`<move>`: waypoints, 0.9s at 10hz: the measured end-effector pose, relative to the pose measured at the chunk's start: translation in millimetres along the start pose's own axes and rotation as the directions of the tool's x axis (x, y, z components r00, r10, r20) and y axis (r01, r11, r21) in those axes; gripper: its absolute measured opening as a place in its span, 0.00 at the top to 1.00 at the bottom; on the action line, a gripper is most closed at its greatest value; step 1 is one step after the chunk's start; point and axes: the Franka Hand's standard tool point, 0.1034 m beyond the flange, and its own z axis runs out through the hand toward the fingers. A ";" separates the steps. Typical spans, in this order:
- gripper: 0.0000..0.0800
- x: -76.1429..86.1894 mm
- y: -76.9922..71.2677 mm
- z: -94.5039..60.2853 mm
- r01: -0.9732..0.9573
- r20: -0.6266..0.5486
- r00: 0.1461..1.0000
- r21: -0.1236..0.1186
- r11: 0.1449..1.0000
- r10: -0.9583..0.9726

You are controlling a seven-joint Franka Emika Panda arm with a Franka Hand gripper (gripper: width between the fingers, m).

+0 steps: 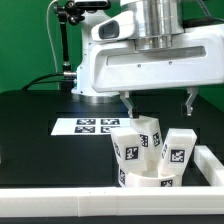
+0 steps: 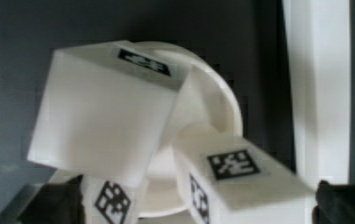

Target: Assemble stool

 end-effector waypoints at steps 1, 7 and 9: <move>0.19 -2.8 -2.7 0.1 0.074 0.017 0.997 -0.011 0.997 -0.074; 0.19 -5.3 4.9 -1.4 0.463 0.023 0.886 -0.023 0.886 -0.462; 0.19 -8.1 7.9 1.8 0.665 0.050 0.746 -0.029 0.746 -0.663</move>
Offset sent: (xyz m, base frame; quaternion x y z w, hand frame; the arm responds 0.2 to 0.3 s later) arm 0.0000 0.0000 0.0000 0.0000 0.0000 -0.1938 0.9810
